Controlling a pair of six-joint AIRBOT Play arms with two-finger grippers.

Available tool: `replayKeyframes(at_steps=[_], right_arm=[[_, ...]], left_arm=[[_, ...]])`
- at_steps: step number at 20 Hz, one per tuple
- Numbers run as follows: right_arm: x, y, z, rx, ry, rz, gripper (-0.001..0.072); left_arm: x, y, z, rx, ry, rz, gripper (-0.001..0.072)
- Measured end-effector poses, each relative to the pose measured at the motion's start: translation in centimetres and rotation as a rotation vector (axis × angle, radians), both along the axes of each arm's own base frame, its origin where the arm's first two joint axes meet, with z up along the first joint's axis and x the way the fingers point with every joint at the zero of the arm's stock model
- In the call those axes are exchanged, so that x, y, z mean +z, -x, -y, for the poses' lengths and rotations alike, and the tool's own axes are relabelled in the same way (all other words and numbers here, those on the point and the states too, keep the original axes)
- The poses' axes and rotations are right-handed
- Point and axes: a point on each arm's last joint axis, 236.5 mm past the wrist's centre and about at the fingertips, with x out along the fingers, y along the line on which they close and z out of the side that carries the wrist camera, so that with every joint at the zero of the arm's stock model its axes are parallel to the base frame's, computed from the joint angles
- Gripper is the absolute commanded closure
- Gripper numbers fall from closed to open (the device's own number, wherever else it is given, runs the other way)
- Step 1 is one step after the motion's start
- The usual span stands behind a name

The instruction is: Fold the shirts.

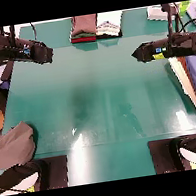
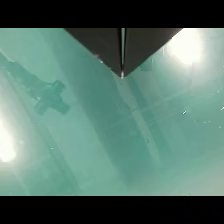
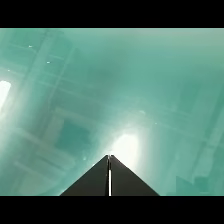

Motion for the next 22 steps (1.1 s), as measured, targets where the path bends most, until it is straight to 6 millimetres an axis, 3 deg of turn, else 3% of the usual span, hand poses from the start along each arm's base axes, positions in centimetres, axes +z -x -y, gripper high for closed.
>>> replayKeyframes(at_steps=[15, 17, 19, 22], right_arm=[[0.0, 0.0, 0.0, 0.0, 0.0, 0.001, 0.0691], [0.0, 0.0, 0.0, 0.0, 0.0, 0.001, 0.0691], [0.0, 0.0, 0.0, 0.0, 0.0, 0.001, 0.0691], [0.0, 0.0, 0.0, 0.0, 0.0, 0.001, 0.0691]], left_arm=[[0.5, -0.5, 0.0, 0.002, 0.004, 0.029, 0.0682], [0.0, -0.7, -2.6, 0.05, -0.061, 0.021, 0.0682], [-1.4, 0.0, -7.9, 0.157, -0.155, -0.042, 0.0682], [-3.9, 3.2, -16.0, 0.341, -0.242, -0.158, 0.0681]])
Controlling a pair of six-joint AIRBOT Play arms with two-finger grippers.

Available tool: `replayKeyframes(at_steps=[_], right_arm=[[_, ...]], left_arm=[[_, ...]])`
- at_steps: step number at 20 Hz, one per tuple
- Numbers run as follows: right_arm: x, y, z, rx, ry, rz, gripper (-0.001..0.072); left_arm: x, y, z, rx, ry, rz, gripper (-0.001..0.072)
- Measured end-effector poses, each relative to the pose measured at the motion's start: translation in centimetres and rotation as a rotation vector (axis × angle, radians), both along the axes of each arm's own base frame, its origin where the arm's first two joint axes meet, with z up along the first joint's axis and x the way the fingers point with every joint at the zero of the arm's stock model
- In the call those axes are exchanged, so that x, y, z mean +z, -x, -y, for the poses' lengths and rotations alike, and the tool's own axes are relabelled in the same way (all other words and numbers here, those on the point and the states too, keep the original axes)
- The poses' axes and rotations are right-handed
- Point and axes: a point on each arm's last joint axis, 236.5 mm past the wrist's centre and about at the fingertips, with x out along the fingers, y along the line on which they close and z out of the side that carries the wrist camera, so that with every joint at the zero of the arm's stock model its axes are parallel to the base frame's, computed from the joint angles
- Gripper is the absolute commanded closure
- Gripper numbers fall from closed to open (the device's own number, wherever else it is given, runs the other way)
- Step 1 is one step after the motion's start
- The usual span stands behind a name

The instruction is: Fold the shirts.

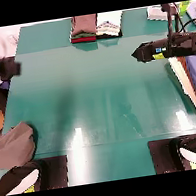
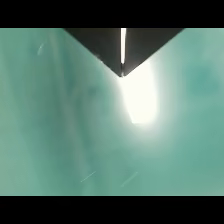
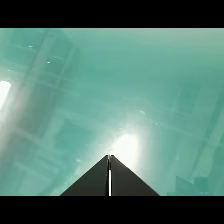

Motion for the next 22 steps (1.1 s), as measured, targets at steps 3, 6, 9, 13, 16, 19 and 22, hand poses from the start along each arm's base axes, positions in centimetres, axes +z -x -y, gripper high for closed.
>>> replayKeyframes(at_steps=[3, 6, 9, 13, 16, 19, 22], right_arm=[[0.0, 0.0, 0.0, 0.0, 0.0, 0.0, 0.0691], [0.0, 0.0, 0.0, 0.0, 0.0, 0.0, 0.0692], [0.0, 0.0, 0.0, 0.001, 0.001, -0.002, 0.0691], [-0.1, 0.1, 0.0, 0.003, 0.003, -0.005, 0.0692], [-0.1, 0.1, 0.0, 0.003, 0.003, -0.006, 0.0692], [-0.1, 0.1, 0.0, 0.003, 0.003, -0.006, 0.0692], [-0.1, 0.1, 0.0, 0.003, 0.003, -0.006, 0.0692]], left_arm=[[-4.8, 5.4, -6.5, 0.181, -0.056, -0.173, 0.0368], [-10.4, 10.0, -9.8, 0.298, -0.075, -0.351, 0.0064], [-15.5, 13.3, -11.3, 0.361, -0.086, -0.481, 0.0064], [-20.1, 15.3, -12.0, 0.402, -0.101, -0.545, 0.0064], [-22.0, 15.5, -12.6, 0.421, -0.116, -0.533, 0.0066], [-22.9, 15.6, -12.9, 0.44, -0.12, -0.523, 0.0495], [-23.1, 15.7, -13.0, 0.449, -0.124, -0.524, 0.0682]])
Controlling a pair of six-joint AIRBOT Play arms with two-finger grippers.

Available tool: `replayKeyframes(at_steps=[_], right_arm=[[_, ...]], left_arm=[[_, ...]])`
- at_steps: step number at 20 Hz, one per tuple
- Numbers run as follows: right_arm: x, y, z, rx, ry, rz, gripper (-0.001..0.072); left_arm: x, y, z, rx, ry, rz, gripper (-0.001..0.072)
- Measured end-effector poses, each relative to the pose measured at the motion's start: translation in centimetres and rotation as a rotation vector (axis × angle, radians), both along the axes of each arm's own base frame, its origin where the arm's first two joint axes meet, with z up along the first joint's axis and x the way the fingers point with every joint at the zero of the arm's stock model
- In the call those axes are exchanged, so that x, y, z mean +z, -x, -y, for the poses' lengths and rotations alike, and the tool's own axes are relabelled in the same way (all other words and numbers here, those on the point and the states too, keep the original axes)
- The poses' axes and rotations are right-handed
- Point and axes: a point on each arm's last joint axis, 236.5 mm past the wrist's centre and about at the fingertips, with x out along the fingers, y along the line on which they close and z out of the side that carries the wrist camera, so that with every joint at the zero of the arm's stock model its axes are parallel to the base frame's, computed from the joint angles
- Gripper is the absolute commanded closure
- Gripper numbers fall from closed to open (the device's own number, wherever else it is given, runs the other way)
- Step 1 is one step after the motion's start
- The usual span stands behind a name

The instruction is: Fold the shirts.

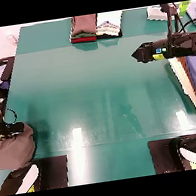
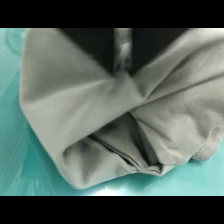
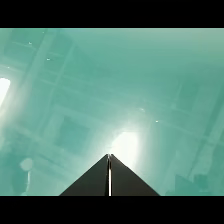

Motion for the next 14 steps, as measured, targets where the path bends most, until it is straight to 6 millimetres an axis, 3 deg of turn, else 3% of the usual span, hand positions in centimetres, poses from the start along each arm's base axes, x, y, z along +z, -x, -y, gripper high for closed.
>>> replayKeyframes(at_steps=[3, 6, 8, 10, 12, 14], right_arm=[[1.0, -0.2, 0.0, -0.001, -0.006, 0.023, 0.0692], [4.9, -0.7, -0.2, -0.002, -0.028, 0.107, 0.0692], [8.0, -0.9, -0.2, -0.002, -0.046, 0.174, 0.0692], [11.3, -0.8, -0.2, -0.003, -0.064, 0.243, 0.0692], [14.0, -0.5, -0.1, -0.003, -0.078, 0.301, 0.0692], [16.1, -0.3, 0.0, -0.003, -0.09, 0.346, 0.0692]], left_arm=[[2.4, -1.8, -0.1, -0.009, -0.014, 0.069, 0.0684], [9.6, -6.7, 1.8, -0.121, -0.033, 0.284, 0.0684], [16.1, -9.7, 5.0, -0.249, -0.026, 0.455, 0.0685], [22.8, -11.4, 9.3, -0.399, 0.006, 0.628, 0.0685], [28.8, -11.7, 13.6, -0.546, 0.043, 0.779, 0.0686], [33.3, -11.4, 17.6, -0.683, 0.087, 0.882, 0.0686]])
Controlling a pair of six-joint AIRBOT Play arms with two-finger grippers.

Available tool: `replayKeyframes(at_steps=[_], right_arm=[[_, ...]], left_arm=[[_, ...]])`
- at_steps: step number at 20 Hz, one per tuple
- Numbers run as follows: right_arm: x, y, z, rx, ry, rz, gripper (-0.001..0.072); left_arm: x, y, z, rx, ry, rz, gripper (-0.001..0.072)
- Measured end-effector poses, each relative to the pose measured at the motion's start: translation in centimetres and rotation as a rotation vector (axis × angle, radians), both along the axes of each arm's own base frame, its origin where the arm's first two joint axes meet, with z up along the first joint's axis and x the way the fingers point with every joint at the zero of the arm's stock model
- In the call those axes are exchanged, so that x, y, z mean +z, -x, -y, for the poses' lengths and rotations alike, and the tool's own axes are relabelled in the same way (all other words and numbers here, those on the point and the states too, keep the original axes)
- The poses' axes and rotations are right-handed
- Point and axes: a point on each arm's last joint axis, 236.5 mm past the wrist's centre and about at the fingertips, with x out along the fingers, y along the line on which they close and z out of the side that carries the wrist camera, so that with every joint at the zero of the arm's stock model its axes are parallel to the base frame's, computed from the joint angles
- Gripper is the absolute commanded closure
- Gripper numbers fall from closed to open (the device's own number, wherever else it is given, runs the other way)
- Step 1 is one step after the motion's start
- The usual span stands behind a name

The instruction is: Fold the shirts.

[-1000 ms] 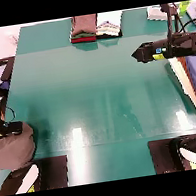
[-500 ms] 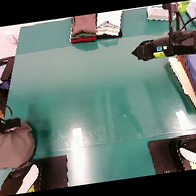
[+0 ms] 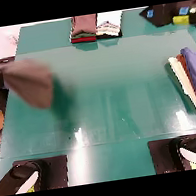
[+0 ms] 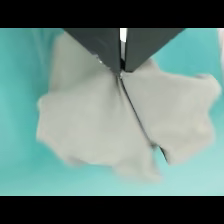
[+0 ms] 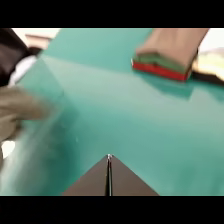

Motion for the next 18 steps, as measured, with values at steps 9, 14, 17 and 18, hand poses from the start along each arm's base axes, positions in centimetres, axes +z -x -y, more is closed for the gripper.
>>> replayKeyframes(at_steps=[9, 14, 17, 18], right_arm=[[4.5, 0.9, 0.3, -0.003, -0.024, 0.099, 0.0692], [4.6, 0.5, 1.2, -0.037, 0.005, 0.116, 0.0692], [4.5, 0.3, 1.7, -0.056, 0.021, 0.114, 0.0692], [4.4, 0.3, 1.8, -0.059, 0.024, 0.112, 0.0692]], left_arm=[[3.1, -3.0, 19.3, -0.551, -0.095, 0.12, 0.0682], [-4.0, -3.5, 29.6, -0.767, -0.037, -0.027, 0.0141], [-7.9, -4.4, 29.9, -0.734, -0.026, -0.163, 0.0157], [-9.0, -5.1, 28.6, -0.688, -0.036, -0.215, 0.0157]])
